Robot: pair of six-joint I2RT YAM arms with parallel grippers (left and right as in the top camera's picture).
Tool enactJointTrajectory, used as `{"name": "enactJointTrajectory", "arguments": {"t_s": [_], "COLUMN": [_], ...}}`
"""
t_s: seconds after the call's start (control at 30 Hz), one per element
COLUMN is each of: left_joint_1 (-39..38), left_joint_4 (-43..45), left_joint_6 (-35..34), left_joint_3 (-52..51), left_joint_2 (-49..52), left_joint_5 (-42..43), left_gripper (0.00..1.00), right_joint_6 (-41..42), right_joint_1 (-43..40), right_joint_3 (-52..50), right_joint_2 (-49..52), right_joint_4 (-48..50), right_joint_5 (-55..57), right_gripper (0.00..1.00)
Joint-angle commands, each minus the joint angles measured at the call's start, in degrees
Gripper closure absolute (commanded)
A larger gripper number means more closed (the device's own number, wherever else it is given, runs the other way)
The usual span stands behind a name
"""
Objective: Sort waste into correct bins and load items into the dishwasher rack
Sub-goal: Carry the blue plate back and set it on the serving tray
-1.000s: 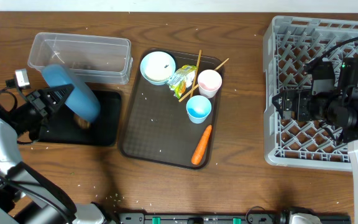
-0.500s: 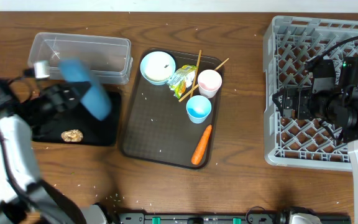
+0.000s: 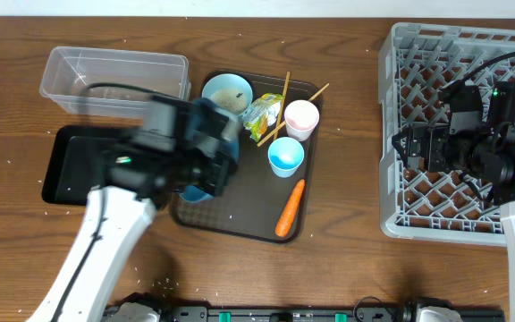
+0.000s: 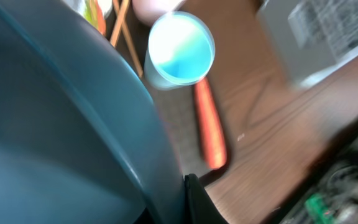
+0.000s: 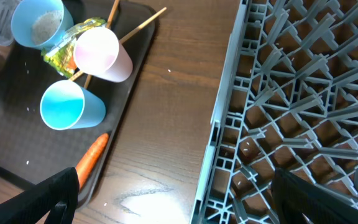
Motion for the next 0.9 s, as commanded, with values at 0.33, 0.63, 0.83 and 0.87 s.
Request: {"name": "enactJointTrajectory", "arguments": {"t_s": [0.33,0.63,0.83,0.87], "left_joint_1": [-15.4,-15.4,-15.3,-15.3], "left_joint_4": [1.1,1.2,1.9,2.1], "left_joint_6": [-5.1,-5.2,-6.5,-7.2], "left_joint_3": [-0.6,-0.6,-0.5,-0.2], "left_joint_2": [17.1,17.5,17.3,17.2], "left_joint_5": [-17.2,-18.3,-18.3,-18.3], "left_gripper": [0.94,0.51,0.47,0.47], "right_joint_6": [-0.4,0.3,0.3,0.4], "right_joint_1": [0.5,0.5,0.6,0.6], "right_joint_3": [0.9,0.9,0.9,0.9], "right_joint_2": [0.0,0.0,0.0,0.1], "right_joint_4": [-1.4,-1.1,0.0,0.7], "right_joint_5": [0.0,0.0,-3.5,-6.0], "right_gripper": [0.08,0.08,0.09,0.09]}}
